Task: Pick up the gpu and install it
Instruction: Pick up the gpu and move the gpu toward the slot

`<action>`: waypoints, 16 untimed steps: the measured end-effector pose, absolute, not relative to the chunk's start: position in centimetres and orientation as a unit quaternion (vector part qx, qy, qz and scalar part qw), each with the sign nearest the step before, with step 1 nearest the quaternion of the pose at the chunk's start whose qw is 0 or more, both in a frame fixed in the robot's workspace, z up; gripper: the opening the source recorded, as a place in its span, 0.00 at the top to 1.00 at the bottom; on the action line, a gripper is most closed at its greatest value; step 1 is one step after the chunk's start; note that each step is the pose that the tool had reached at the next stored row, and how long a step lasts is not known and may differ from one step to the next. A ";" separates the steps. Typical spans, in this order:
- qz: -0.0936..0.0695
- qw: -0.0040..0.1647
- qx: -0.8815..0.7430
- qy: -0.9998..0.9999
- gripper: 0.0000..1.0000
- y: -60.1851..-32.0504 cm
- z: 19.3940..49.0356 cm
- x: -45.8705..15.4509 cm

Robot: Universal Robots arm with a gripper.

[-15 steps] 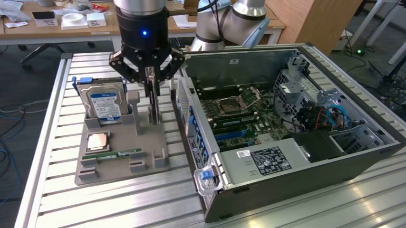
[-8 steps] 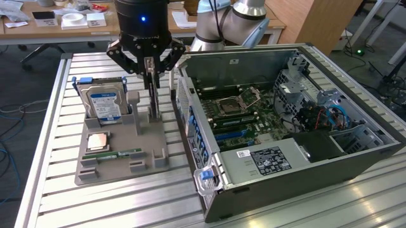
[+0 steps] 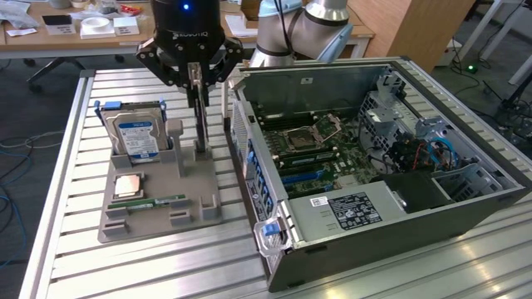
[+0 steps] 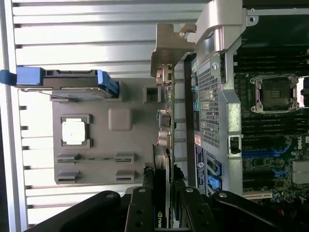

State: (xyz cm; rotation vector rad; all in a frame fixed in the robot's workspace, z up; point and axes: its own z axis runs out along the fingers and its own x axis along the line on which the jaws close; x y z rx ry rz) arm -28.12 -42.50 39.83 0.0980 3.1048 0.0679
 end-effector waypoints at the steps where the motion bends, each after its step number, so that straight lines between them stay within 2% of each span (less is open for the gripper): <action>1: 0.022 0.017 0.032 0.999 0.74 -42.5 40.0 -28.1; 16: 0.022 0.017 0.032 0.999 0.74 -42.5 41.0 -28.1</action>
